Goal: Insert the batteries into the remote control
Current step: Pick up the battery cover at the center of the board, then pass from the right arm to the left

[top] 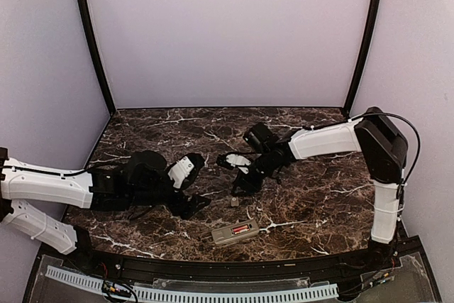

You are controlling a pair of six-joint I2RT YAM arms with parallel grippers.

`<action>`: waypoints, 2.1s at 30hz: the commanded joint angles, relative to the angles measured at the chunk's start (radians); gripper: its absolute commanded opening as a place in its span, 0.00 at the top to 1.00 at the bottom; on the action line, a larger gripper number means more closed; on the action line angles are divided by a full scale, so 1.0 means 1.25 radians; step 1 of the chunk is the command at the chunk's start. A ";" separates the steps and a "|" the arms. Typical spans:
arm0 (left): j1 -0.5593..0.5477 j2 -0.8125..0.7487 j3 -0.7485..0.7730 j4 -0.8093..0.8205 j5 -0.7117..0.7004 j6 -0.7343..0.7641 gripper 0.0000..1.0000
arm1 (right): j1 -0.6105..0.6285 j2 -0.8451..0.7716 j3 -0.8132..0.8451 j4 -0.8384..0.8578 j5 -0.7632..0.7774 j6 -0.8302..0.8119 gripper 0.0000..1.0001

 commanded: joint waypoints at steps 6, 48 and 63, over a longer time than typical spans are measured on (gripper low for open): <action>0.007 0.046 0.026 -0.027 -0.027 -0.010 0.16 | 0.020 0.081 0.050 0.015 0.046 -0.041 0.61; 0.013 0.048 0.055 -0.054 -0.015 -0.091 0.17 | 0.046 -0.102 -0.021 0.080 0.076 -0.026 1.00; 0.104 0.067 0.141 -0.040 0.141 -0.361 0.11 | 0.129 -0.340 -0.138 0.239 0.183 -0.023 1.00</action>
